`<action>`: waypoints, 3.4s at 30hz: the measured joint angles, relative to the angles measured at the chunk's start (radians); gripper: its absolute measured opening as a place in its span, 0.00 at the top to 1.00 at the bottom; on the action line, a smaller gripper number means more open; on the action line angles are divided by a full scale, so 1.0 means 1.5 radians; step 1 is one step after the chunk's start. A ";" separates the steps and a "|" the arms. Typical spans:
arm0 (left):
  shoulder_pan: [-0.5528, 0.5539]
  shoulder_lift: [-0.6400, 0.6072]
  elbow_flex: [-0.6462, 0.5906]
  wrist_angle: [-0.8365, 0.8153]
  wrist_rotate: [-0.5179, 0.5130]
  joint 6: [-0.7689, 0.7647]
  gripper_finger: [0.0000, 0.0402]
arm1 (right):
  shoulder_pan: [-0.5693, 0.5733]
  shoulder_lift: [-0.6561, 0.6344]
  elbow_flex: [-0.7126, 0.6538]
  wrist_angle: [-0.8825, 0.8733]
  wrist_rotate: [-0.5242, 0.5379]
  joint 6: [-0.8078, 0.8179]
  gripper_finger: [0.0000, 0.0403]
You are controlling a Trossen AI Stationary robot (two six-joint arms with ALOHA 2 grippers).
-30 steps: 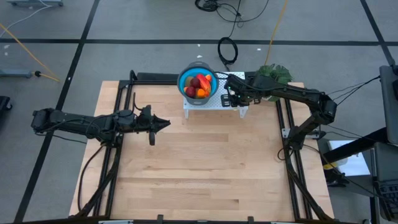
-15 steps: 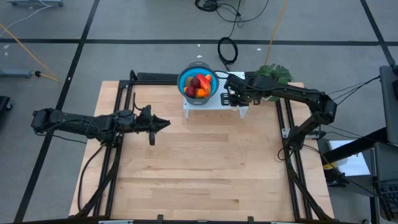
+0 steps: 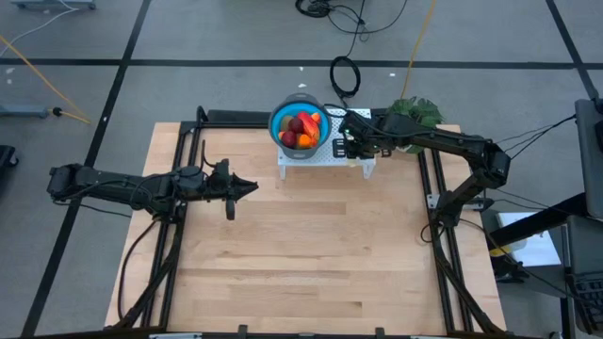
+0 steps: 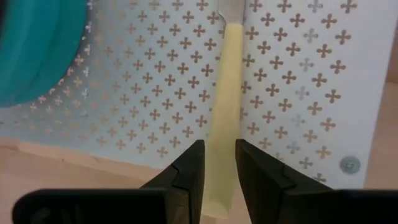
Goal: Pick & Place Fruit
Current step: Put the yellow knife on the shelf, then return to Home Position
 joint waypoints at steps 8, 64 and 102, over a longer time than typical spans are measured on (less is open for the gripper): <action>0.000 0.000 0.000 0.000 0.000 0.002 0.94 | 0.027 -0.060 -0.001 -0.002 0.020 -0.064 0.79; 0.000 0.000 0.000 0.001 -0.001 -0.041 0.94 | 0.086 -0.150 -0.100 0.148 -0.120 -0.483 0.79; 0.000 0.000 0.000 0.000 -0.001 0.122 0.94 | 0.188 -0.968 -0.641 0.372 -0.069 -0.631 1.00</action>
